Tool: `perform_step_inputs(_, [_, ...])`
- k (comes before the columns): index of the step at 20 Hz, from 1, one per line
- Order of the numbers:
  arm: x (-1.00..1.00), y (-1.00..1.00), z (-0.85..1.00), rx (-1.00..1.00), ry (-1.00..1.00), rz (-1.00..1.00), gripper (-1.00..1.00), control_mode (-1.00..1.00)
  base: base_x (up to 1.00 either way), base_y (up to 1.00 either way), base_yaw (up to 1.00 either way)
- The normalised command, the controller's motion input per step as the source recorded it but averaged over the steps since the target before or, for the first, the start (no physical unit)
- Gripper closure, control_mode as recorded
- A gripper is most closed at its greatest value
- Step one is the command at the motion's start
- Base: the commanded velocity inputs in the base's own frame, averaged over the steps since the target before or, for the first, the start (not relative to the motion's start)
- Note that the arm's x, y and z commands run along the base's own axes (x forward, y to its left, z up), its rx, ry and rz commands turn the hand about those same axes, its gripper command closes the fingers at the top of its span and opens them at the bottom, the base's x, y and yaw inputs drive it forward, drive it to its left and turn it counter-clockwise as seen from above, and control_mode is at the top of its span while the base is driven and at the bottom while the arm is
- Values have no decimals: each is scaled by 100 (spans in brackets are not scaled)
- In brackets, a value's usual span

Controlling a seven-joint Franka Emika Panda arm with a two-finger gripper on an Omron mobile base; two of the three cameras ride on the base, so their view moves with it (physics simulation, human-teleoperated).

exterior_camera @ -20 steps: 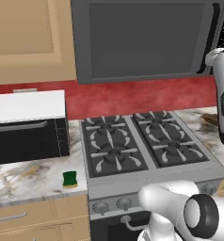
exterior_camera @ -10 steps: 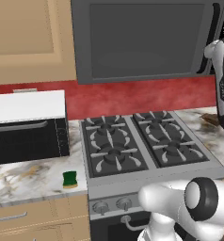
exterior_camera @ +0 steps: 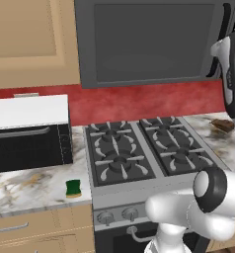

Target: Place the sponge inside the microwave to prepare for sanitizing.

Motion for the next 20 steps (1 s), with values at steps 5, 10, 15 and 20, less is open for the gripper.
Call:
perform_step_inputs(5, [56,-2,0,0,-4,8,-100,-100,0,0,0])
perform_step_inputs(10, [36,-10,0,0,-4,7,-100,-100,0,0,0])
perform_step_inputs(15, [38,-20,-2,0,-1,8,-100,-100,0,0,0])
perform_step_inputs(20, [34,-22,0,0,0,8,-100,-100,0,0,0])
